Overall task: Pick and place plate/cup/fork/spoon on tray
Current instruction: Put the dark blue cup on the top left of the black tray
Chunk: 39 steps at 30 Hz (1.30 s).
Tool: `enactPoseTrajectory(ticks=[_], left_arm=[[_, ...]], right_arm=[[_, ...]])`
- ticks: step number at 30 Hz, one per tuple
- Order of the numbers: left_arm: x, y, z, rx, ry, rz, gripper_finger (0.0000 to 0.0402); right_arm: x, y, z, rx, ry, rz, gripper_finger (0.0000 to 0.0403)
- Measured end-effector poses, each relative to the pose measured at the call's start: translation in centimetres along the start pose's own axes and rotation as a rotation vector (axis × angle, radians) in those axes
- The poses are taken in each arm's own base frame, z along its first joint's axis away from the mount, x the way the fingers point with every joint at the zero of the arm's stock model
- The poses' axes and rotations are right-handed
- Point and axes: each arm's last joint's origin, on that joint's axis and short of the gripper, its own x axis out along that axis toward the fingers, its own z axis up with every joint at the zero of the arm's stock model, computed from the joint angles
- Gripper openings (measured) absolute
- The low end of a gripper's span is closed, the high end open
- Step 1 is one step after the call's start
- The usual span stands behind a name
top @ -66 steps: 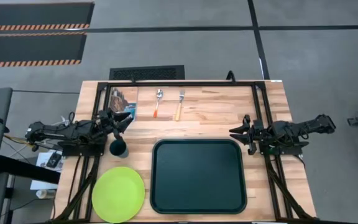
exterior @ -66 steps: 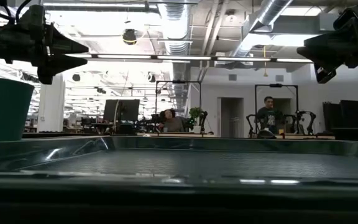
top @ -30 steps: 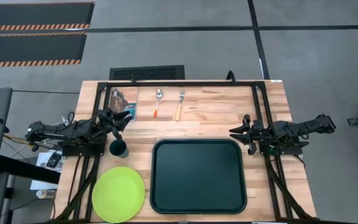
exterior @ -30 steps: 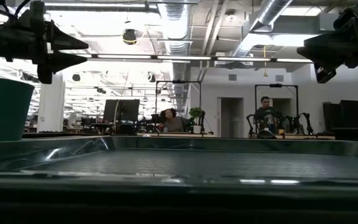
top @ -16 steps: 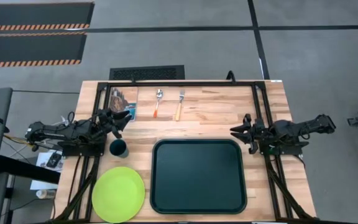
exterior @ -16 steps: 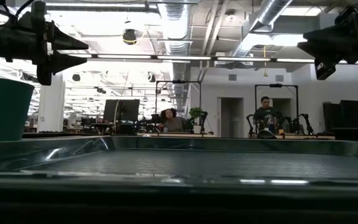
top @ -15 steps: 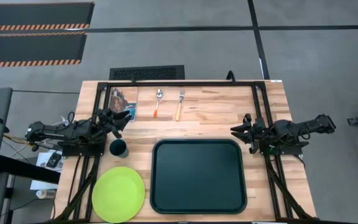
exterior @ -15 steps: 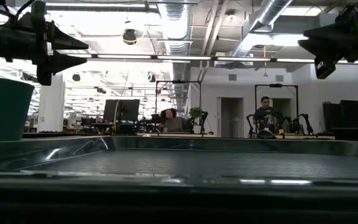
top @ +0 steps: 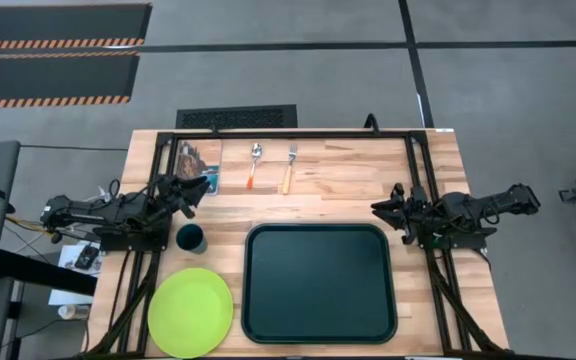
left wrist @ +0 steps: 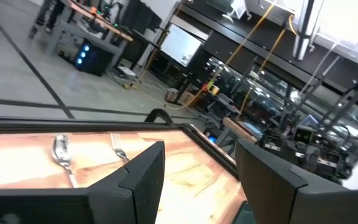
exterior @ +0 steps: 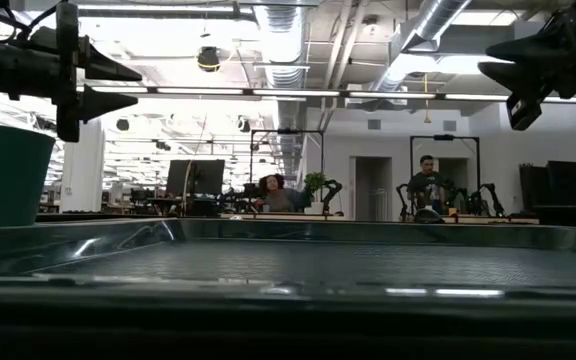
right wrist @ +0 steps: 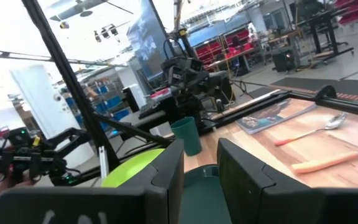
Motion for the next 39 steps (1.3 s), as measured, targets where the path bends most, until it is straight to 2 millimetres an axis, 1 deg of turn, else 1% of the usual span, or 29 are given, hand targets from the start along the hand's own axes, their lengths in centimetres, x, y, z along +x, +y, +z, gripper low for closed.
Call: enactPoseTrajectory(ticks=[10,13,15,19,22,26,30,33,36,39], left_arm=[[0.0,0.1,0.0,0.002,-0.006,0.016,0.0184],[0.0,0.0,0.1,-0.053,-0.015,0.02,0.0184],[0.0,-0.2,0.3,-0.064,0.009,-0.005,0.0184],[-0.1,-1.5,2.3,-0.119,0.003,-0.072,0.0184],[0.0,-3.0,4.2,-0.102,0.053,-0.106,0.0184],[1.0,-5.7,6.9,-0.021,0.19,-0.073,0.0184],[2.8,-8.8,8.8,0.121,0.393,0.025,0.0184],[4.3,-10.7,9.4,0.227,0.559,0.148,0.0184],[5.6,-12.0,9.5,0.256,0.72,0.305,0.0184],[6.7,-13.2,9.6,0.328,0.903,0.375,0.0184]], right_arm=[[0.0,0.0,0.0,-0.001,0.0,-0.004,0.0123],[0.0,0.0,0.0,-0.001,-0.002,-0.003,0.0123],[0.0,0.0,0.1,0.003,-0.01,-0.003,0.0123],[0.0,-0.2,0.3,0.004,-0.041,-0.086,0.0128],[-0.1,-0.1,1.0,-0.002,-0.074,-0.139,0.0145],[-0.2,0.1,2.0,-0.022,-0.113,-0.168,0.0183],[-0.3,0.4,2.9,-0.024,-0.14,-0.175,0.022],[-0.4,0.5,3.4,-0.017,-0.153,-0.171,0.0236],[-0.4,0.7,3.8,0.013,-0.162,-0.166,0.0239],[-0.5,0.7,3.9,0.013,-0.148,-0.171,0.0239]])
